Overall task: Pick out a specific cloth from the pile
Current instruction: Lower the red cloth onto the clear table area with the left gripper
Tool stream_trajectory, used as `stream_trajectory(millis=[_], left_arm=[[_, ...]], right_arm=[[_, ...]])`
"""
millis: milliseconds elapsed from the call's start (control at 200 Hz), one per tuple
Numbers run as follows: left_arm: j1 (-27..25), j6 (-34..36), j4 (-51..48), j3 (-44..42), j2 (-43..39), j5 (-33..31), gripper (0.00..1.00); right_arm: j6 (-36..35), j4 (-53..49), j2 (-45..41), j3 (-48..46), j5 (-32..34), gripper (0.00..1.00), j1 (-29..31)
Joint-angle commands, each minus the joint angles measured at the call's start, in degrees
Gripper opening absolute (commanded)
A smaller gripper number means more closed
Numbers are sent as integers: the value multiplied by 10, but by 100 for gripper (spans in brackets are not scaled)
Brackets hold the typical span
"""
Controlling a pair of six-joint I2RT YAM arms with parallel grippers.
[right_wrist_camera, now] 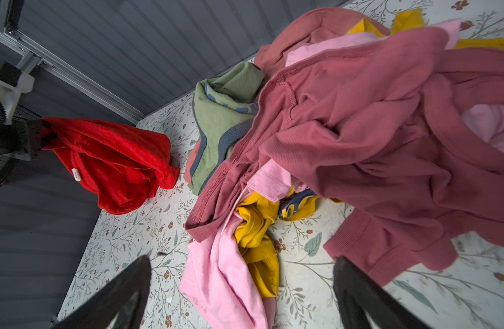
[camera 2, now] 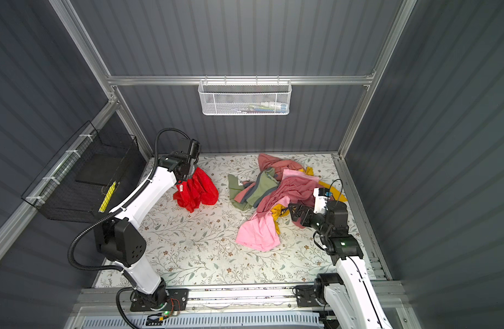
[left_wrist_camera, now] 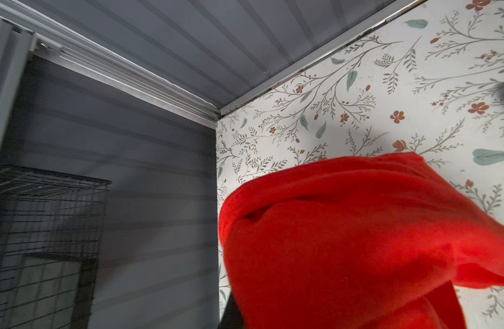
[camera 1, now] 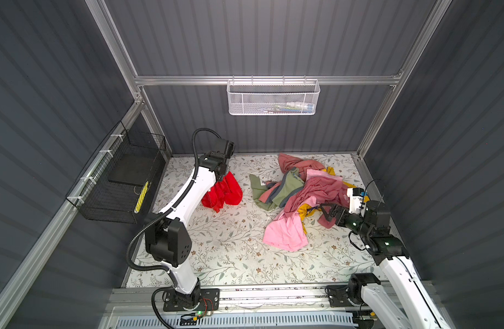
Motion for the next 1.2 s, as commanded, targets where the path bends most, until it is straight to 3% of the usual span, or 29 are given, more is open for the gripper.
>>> stream_trajectory(millis=[0, 240, 445, 715, 901, 1001, 1086, 1146, 1196], left_arm=[[32, -44, 47, -11, 15, 30, 0], [85, -111, 65, -56, 62, 32, 0], [85, -172, 84, -124, 39, 97, 0], [94, -230, 46, -131, 73, 87, 0], [94, -274, 55, -169, 71, 154, 0], [93, -297, 71, -191, 69, 189, 13], [94, -308, 76, -201, 67, 198, 31], [94, -312, 73, -205, 65, 188, 53], [94, -314, 68, -208, 60, 175, 60]], right_arm=[[-1, -4, -9, -7, 5, 99, -2], [-4, -17, -21, -5, 10, 99, -2], [1, -14, -16, -5, 10, 99, -1], [-6, -21, -17, -2, 8, 99, -2], [0, -12, -16, -10, 5, 99, -2], [0, -12, -15, -9, 3, 99, -1], [-4, -16, -17, -7, 4, 99, -1], [-5, -18, -19, -7, 5, 99, -2], [-6, -19, -20, -8, 6, 99, -2]])
